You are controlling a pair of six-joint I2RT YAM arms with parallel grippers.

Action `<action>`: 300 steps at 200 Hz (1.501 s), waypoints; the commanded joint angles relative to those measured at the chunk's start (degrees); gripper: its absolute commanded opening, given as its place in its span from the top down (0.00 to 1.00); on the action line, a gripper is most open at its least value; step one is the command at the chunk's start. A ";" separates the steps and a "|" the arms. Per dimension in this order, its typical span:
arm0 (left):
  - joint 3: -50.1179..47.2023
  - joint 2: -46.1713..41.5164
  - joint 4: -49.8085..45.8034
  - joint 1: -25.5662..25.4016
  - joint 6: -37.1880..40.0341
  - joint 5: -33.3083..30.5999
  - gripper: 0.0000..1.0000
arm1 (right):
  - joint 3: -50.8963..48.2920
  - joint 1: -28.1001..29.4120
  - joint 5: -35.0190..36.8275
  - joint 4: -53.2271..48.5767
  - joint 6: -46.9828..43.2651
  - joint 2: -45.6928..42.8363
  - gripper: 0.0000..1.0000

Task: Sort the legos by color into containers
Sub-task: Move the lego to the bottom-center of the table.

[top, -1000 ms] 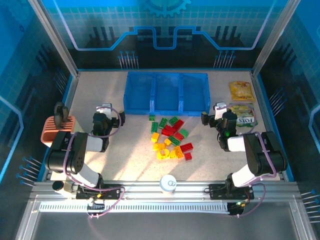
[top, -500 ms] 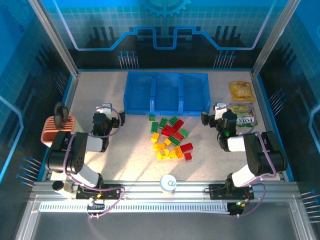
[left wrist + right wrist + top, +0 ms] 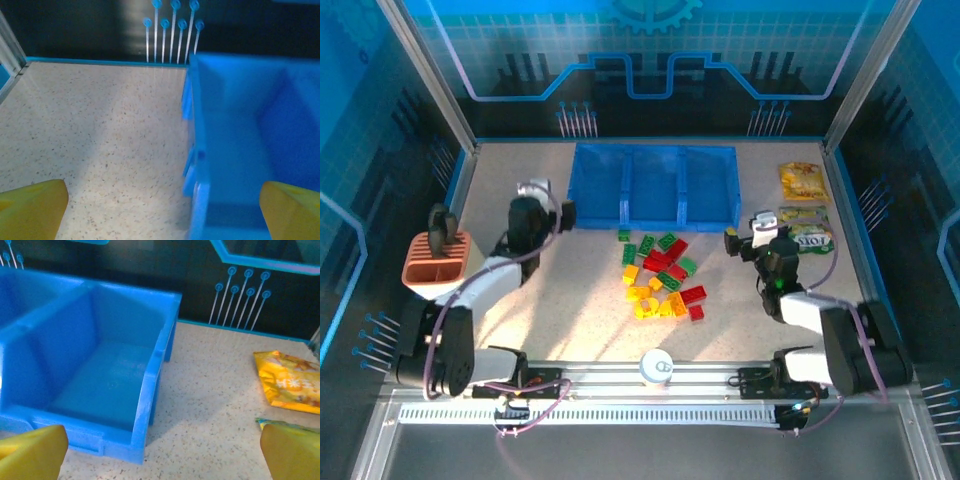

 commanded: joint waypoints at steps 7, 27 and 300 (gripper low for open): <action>6.89 -1.63 -39.86 1.08 -28.09 -6.65 0.01 | 14.54 -0.40 11.85 -43.02 15.68 -12.19 0.00; 5.30 -2.39 -39.66 4.59 -23.14 16.59 0.01 | 20.57 -6.98 -3.82 -53.90 20.00 -12.49 0.00; -10.74 -0.12 -19.18 -46.05 -31.99 7.15 0.14 | 22.33 28.83 -3.64 -74.37 41.31 -7.20 0.20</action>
